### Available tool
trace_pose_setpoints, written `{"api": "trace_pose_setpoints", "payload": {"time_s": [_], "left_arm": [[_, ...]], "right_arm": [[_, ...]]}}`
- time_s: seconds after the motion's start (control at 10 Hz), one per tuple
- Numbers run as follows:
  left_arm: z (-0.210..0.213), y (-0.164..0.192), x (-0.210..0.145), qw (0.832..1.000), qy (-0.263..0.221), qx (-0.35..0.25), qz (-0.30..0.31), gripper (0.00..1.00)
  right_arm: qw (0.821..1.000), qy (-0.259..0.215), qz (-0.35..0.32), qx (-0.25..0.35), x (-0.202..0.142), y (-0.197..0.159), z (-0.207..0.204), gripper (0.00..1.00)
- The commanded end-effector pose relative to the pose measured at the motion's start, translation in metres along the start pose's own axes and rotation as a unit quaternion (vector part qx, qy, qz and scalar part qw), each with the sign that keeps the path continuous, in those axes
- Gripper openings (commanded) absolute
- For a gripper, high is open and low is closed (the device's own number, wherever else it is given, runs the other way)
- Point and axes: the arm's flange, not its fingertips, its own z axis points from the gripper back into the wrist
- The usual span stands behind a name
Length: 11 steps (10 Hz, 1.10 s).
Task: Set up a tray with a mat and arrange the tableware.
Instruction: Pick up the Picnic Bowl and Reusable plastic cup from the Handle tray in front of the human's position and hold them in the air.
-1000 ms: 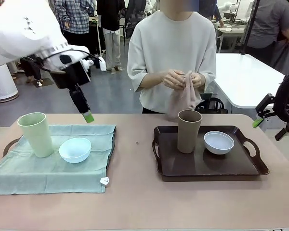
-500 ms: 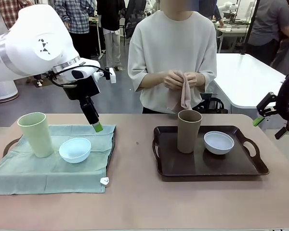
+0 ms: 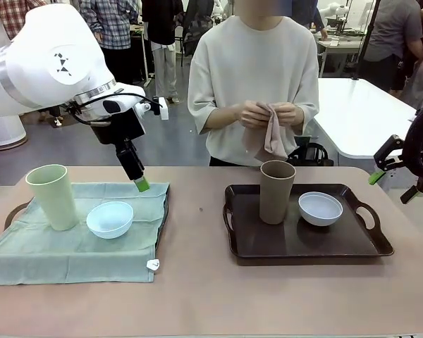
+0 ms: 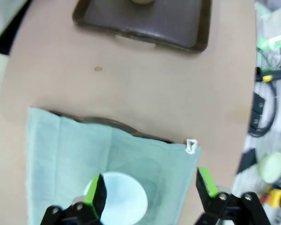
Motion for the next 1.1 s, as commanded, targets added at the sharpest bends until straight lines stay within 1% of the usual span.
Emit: {"api": "trace_pose_setpoints", "payload": {"time_s": [0.0,0.1,0.2,0.3,0.4,0.5,0.6,0.7,0.8,1.0], "left_arm": [[-0.023,0.01,0.026,0.994,-0.053,0.012,-0.094,1.0],[-0.037,0.008,0.043,0.985,-0.096,0.03,-0.139,1.0],[-0.055,0.009,0.058,0.977,-0.117,0.027,-0.177,1.0],[-0.069,0.009,0.072,0.971,-0.126,0.035,-0.2,1.0],[-0.079,0.009,0.086,0.966,-0.139,0.04,-0.216,1.0],[-0.09,0.01,0.102,0.96,-0.16,0.042,-0.228,1.0],[-0.098,0.01,0.11,0.952,-0.192,0.031,-0.236,1.0],[-0.107,0.012,0.117,0.944,-0.228,0.024,-0.238,1.0],[-0.115,0.016,0.12,0.942,-0.257,0.017,-0.218,1.0],[-0.136,0.024,0.122,0.943,-0.283,-0.039,-0.172,1.0]], "right_arm": [[0.999,-0.004,-0.017,-0.03,0.025,0.024,-0.017,0.81],[0.999,-0.005,-0.021,-0.038,0.035,0.033,-0.026,0.81],[0.998,-0.003,-0.013,-0.064,0.049,0.045,-0.037,0.81],[0.995,-0.005,0.008,-0.102,0.057,0.054,-0.044,0.81],[0.991,-0.014,0.008,-0.13,0.065,0.063,-0.049,0.81],[0.989,-0.018,0.011,-0.149,0.072,0.071,-0.052,0.81],[0.987,-0.018,0.014,-0.159,0.075,0.076,-0.054,0.81],[0.987,-0.017,0.019,-0.157,0.079,0.079,-0.055,0.81],[0.988,-0.013,0.021,-0.154,0.083,0.078,-0.057,0.81],[0.989,-0.008,0.019,-0.147,0.092,0.075,-0.061,0.81]]}}
